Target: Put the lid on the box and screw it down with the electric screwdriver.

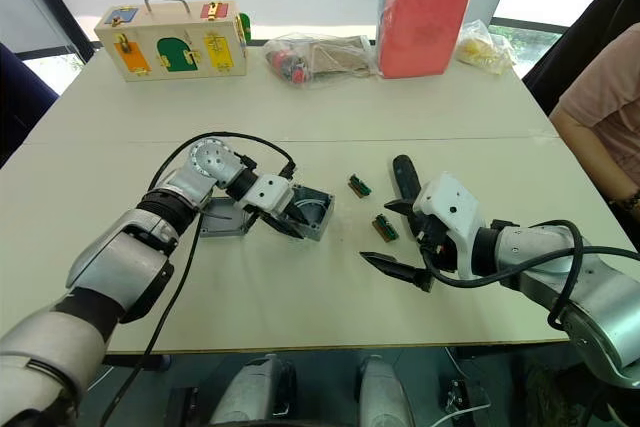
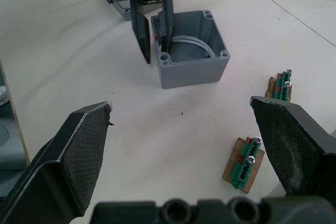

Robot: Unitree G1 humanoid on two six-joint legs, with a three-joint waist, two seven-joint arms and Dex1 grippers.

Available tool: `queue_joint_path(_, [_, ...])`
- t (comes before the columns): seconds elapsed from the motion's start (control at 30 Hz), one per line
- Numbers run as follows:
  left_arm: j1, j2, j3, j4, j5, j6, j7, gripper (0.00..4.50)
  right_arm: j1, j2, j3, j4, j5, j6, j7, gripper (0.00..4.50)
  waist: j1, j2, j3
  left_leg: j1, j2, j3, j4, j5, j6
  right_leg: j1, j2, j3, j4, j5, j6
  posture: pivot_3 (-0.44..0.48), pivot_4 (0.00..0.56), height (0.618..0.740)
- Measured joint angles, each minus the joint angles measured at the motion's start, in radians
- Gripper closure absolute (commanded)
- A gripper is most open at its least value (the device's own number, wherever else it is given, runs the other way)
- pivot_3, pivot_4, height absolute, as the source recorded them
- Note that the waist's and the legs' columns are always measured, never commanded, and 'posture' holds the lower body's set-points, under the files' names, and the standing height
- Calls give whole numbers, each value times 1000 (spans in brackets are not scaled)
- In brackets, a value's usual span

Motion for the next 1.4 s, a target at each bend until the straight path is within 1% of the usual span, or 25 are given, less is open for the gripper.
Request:
queue_joint_path(0.03, [0, 2, -3, 0, -7, 3, 0, 1915, 0, 0, 0, 0, 0, 0, -1, 0, 0, 0, 0, 0, 0, 0, 0, 0, 0, 0, 0, 0, 0, 0, 0, 0, 150, 730])
queue_joint_path(0.1, [0, 9, -12, -5, -19, 22, 0, 1192, -3, 0, 1, 0, 0, 0, -1, 0, 0, 0, 0, 0, 0, 0, 0, 0, 0, 0, 0, 0, 0, 0, 0, 0, 150, 730])
queue_joint_path(0.13, [0, 14, -19, -13, -30, 34, 0, 707, -6, 0, 2, 0, 0, 0, -1, 0, 0, 0, 0, 0, 0, 0, 0, 0, 0, 0, 0, 0, 0, 0, 0, 0, 150, 730])
queue_joint_path(0.2, [0, 34, -37, -33, -55, 52, 0, 72, -14, 0, 8, 0, 0, 0, 1, 0, -1, 0, 0, 0, 0, 0, 0, 0, 0, 0, 0, 0, 0, 0, 0, 0, 150, 730])
queue_joint_path(0.33, [-3, 91, -45, -110, -120, 102, 0, 72, -29, 0, 21, 1, 0, 0, 6, 0, -1, 0, 0, 0, 1, 0, 0, 0, 0, 0, 0, 0, 0, 0, 0, 0, 150, 730])
queue_joint_path(0.43, [-2, 173, -37, -224, -193, 174, 0, 72, -38, 2, 31, 3, 0, 0, 10, 0, -2, 0, 0, 0, 1, 0, 0, 0, 0, -1, 0, 0, 0, 0, 0, 0, 150, 730])
queue_joint_path(0.53, [2, 236, 32, -328, -246, 267, 1, 72, -45, 2, 37, 9, 0, 0, 12, 0, -1, 0, 0, 0, 1, 0, 0, 0, 0, -1, 0, 0, 0, 0, 0, 0, 150, 730])
queue_joint_path(0.6, [17, 264, 94, -392, -255, 333, 11, 72, -52, 4, 41, 15, 0, 0, 15, 0, 0, 0, 0, 0, 1, 0, 0, 0, 0, 0, 0, 0, 0, 0, 0, 0, 150, 730])
queue_joint_path(0.63, [61, 297, 137, -467, -256, 389, 56, 72, -66, 10, 46, 18, 0, -1, 19, 0, -4, 0, 0, 0, 1, 0, 0, 0, 0, 0, 0, 0, 0, 0, 0, 0, 150, 730])
queue_joint_path(0.67, [123, 335, 186, -548, -251, 453, 132, 72, -79, 15, 51, 21, 2, -3, 24, 0, -12, 1, 0, 0, 2, 0, 0, 0, 0, -1, 0, 1, 0, 0, 0, 0, 150, 730])
queue_joint_path(0.7, [174, 362, 217, -593, -246, 502, 196, 72, -82, 15, 51, 25, 3, -3, 28, 0, -18, 1, 0, 0, 3, -1, 0, 0, 0, -1, 0, 1, 2, -1, 1, 0, 150, 730])
queue_joint_path(0.73, [262, 394, 272, -692, -222, 591, 312, 72, -101, 17, 62, 34, 3, -3, 33, 0, -24, 0, 0, 0, 2, -1, 0, 0, 0, -2, 1, 1, 2, -1, 2, 0, 150, 730])
queue_joint_path(0.77, [319, 409, 303, -756, -208, 654, 389, 72, -109, 17, 66, 38, 2, -4, 38, 0, -25, 1, 0, 0, 3, -2, 0, 0, 1, -2, 0, 1, 4, -2, 3, 0, 150, 730])
queue_joint_path(0.83, [429, 424, 366, -915, -191, 828, 544, 72, -126, 17, 75, 48, 1, -6, 52, 0, -25, 0, 0, 0, 4, -3, 0, 0, 1, -2, 0, 1, 8, -2, 3, 0, 150, 730])
queue_joint_path(0.87, [486, 427, 399, -1019, -182, 969, 646, 72, -136, 17, 81, 58, 0, -9, 64, 0, -21, -1, 1, 0, 3, -3, 0, 0, 0, -2, 0, 0, 10, -3, 4, 0, 150, 730])
queue_joint_path(0.97, [577, 427, 489, -1224, -180, 1239, 826, 72, -170, 17, 96, 74, -1, -14, 94, 0, -12, -2, 1, 1, 3, -3, 1, 0, 0, -3, -1, 1, 10, -3, 4, 0, 150, 730])
queue_joint_path(1.0, [626, 421, 530, -1331, -179, 1367, 904, 72, -194, 15, 106, 87, -1, -21, 117, 0, -11, -2, 1, 1, 2, -3, 1, 0, 0, -3, -1, 1, 10, -3, 5, 0, 150, 730])
queue_joint_path(1.07, [673, 401, 558, -1450, -157, 1536, 1008, 72, -226, 11, 117, 109, -4, -30, 148, 0, -5, -2, 1, 1, 2, -3, 1, 0, 0, -3, -1, 1, 10, -3, 5, 0, 150, 730])
queue_joint_path(1.1, [701, 377, 572, -1507, -134, 1649, 1080, 72, -245, 9, 126, 123, -11, -38, 168, 0, -2, -2, 1, 1, 1, -3, 1, 0, 0, -3, -1, 1, 10, -3, 5, 0, 150, 730])
queue_joint_path(1.17, [751, 308, 602, -1582, -107, 1812, 1183, 72, -272, 8, 143, 152, -24, -54, 197, 0, -1, -2, 1, 2, 0, -3, 1, 0, 0, -3, 0, 1, 10, -3, 5, 0, 150, 730])
queue_joint_path(1.23, [787, 245, 605, -1631, -98, 1915, 1246, 72, -283, 8, 159, 169, -42, -65, 214, 0, 1, -2, 1, 2, 0, -3, 1, 0, -1, -3, -1, 1, 10, -4, 5, 0, 150, 730])
queue_joint_path(1.27, [793, 228, 603, -1642, -97, 1940, 1259, 72, -283, 8, 162, 173, -46, -69, 218, 0, 2, -3, 1, 2, 0, -3, 1, 1, -1, -3, -1, 1, 10, -4, 5, 0, 150, 730])
queue_joint_path(1.4, [806, 161, 632, -1689, -76, 1977, 1340, 72, -283, 8, 174, 174, -59, -72, 234, 0, -1, -2, 1, 2, 0, -3, 1, 1, -1, -3, -1, 1, 10, -4, 5, 0, 150, 730])
